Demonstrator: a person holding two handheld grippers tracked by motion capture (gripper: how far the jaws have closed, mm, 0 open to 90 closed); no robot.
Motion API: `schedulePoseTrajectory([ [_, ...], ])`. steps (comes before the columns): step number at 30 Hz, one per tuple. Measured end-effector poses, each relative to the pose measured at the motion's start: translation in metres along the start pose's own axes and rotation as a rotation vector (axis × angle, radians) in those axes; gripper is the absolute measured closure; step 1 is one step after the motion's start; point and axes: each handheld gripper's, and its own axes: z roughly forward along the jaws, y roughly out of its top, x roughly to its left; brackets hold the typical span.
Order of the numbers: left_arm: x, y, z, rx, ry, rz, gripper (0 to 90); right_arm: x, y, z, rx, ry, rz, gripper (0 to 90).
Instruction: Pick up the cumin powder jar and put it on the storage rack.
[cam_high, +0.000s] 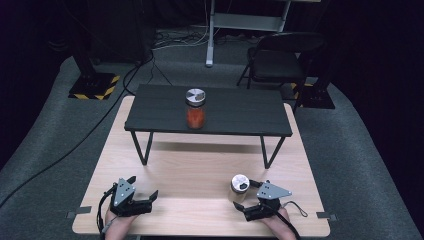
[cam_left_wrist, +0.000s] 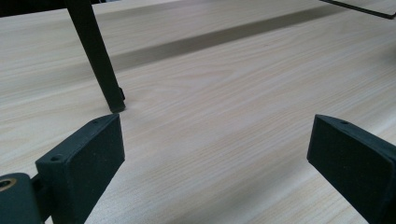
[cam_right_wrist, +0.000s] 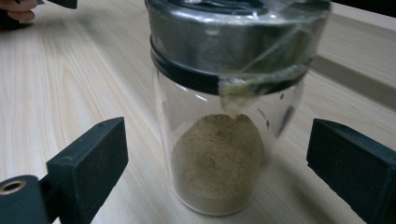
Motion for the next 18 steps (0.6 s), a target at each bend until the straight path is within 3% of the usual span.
schedulePoseTrajectory([
  [12, -0.001, 0.0, 0.0, 0.002, 0.003, 0.001, 3.9, 0.002, 0.013, 0.015, 0.046, -0.015, 0.005, 21.7],
  [18, 0.0, 0.0, 0.0, 0.001, 0.001, -0.001, 3.9, 0.001, 0.014, 0.018, 0.041, -0.006, 0.001, 29.7],
])
